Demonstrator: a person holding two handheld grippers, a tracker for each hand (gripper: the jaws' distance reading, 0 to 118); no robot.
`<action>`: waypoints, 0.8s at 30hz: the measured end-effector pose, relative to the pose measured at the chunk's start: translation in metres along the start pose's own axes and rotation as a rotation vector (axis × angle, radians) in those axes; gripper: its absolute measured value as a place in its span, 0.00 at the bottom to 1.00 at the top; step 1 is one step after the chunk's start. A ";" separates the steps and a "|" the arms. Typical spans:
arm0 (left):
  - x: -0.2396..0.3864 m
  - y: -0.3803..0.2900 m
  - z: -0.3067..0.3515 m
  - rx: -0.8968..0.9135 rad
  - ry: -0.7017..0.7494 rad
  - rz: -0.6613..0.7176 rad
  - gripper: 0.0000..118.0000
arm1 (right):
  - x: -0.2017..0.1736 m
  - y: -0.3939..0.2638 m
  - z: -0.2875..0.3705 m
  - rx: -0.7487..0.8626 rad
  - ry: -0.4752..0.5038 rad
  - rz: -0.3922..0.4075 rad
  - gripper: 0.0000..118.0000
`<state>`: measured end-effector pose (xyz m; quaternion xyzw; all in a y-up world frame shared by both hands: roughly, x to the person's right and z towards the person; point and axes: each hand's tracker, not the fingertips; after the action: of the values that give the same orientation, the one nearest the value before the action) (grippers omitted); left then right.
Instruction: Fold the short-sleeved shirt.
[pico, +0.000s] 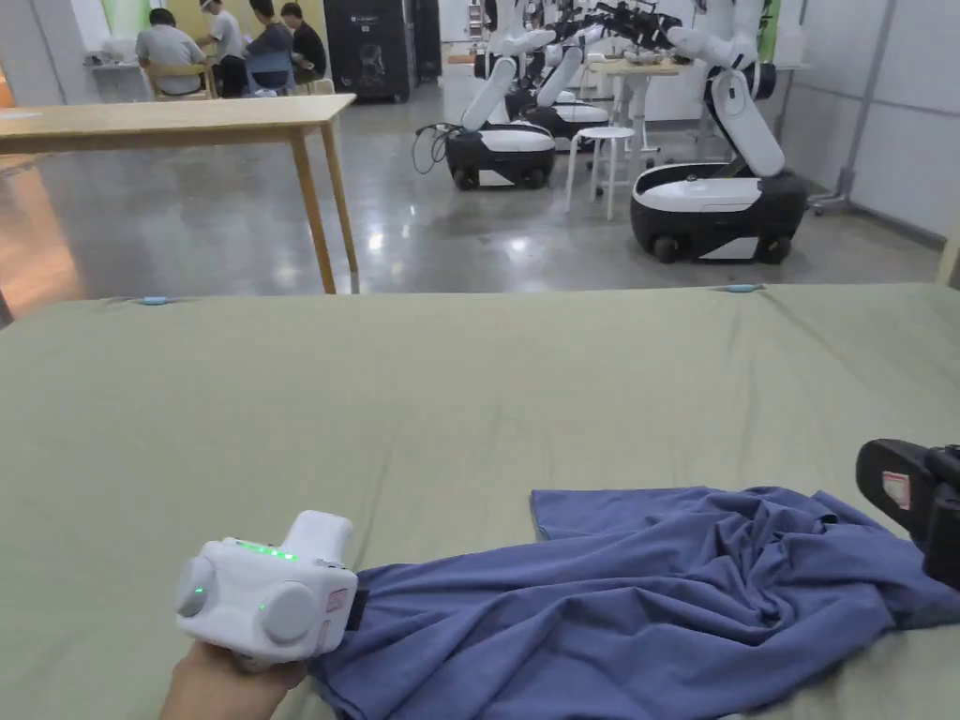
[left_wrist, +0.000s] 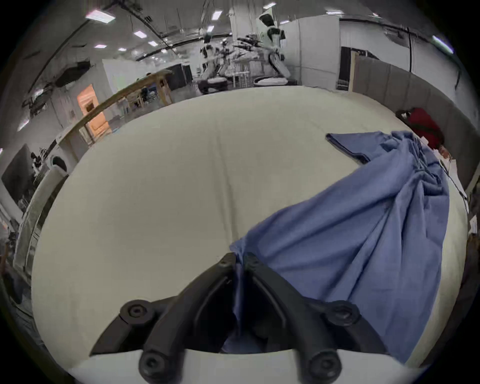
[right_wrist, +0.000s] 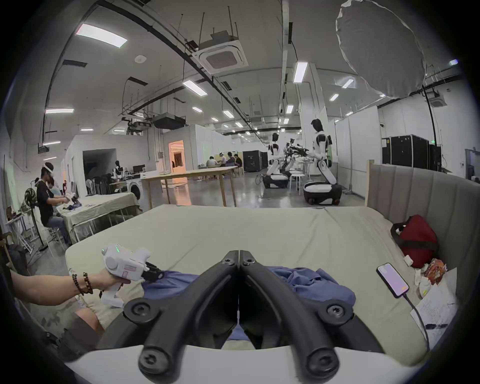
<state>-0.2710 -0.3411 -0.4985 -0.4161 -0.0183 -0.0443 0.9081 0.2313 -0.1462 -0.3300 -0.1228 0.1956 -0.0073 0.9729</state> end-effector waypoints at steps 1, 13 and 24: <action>-0.004 0.001 0.002 0.001 -0.032 0.040 0.02 | 0.007 0.000 -0.003 -0.011 -0.007 -0.002 0.01; 0.016 0.033 0.062 0.161 -0.161 0.044 0.02 | 0.212 -0.071 -0.140 -0.457 -0.325 -0.181 0.97; 0.022 0.038 0.061 0.143 -0.153 0.027 0.02 | 0.242 -0.124 -0.199 -0.711 -0.292 -0.209 0.26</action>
<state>-0.2454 -0.2720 -0.4858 -0.3525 -0.0851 0.0014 0.9319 0.3834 -0.3281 -0.5693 -0.4711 0.0320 -0.0204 0.8813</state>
